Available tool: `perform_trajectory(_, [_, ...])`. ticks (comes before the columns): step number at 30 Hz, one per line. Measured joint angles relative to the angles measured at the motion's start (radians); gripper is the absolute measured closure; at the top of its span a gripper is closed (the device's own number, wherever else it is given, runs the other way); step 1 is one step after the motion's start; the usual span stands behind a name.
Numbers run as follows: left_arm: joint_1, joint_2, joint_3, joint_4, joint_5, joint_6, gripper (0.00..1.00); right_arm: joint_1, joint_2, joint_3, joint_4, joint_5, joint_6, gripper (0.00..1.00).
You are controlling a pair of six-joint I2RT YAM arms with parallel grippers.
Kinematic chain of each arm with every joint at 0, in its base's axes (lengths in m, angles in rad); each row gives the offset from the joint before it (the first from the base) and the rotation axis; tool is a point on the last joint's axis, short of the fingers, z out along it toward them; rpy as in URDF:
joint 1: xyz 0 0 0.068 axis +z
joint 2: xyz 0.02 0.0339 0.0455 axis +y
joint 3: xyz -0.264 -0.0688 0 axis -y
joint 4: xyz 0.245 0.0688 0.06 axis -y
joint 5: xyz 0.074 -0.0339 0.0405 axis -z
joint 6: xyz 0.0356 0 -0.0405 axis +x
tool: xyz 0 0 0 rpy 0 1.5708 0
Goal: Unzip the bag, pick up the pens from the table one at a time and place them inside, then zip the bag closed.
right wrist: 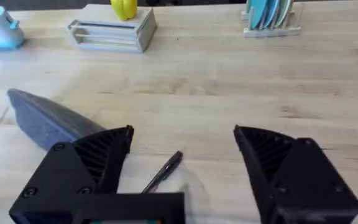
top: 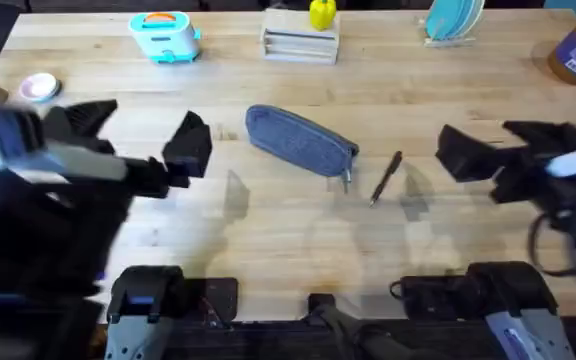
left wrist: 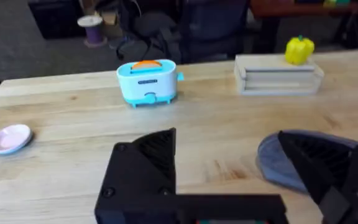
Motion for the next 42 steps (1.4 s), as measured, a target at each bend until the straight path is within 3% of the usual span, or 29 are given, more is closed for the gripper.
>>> perform_trajectory(7, [0.000, 0.307, 0.368, -0.266, 0.003, 0.143, 0.010, 0.000, 0.284, 0.380, -0.277, -0.010, -0.107, 0.008])
perform_trajectory(15, [0.000, 0.620, 0.685, -0.440, 0.051, 0.196, 0.010, 0.000, 0.587, 0.711, -0.531, -0.010, -0.131, 0.008])
perform_trajectory(22, [0.000, 0.806, 0.775, -0.501, 0.063, 0.235, 0.008, 0.000, 0.718, 0.809, -0.616, -0.010, -0.131, 0.008])
perform_trajectory(30, [0.000, 0.886, 0.775, -0.506, 0.078, 0.244, 0.008, 0.000, 0.734, 0.811, -0.605, -0.010, -0.131, 0.008])
perform_trajectory(32, [0.000, 0.901, 0.776, -0.488, 0.105, 0.277, 0.008, 0.000, 0.734, 0.812, -0.606, -0.010, -0.135, 0.008])
perform_trajectory(35, [0.001, 0.935, 0.783, -0.508, 0.191, 0.425, 0.008, 0.000, 0.734, 0.812, -0.605, -0.010, -0.157, 0.008])
perform_trajectory(39, [0.001, 1.003, 0.786, -0.606, 0.322, 0.726, 0.008, 0.000, 0.734, 0.812, -0.605, -0.010, -0.181, 0.008])
perform_trajectory(42, [0.001, 1.079, 0.786, -0.641, 0.372, 0.949, 0.006, 0.000, 0.734, 0.812, -0.604, -0.010, -0.188, 0.008])
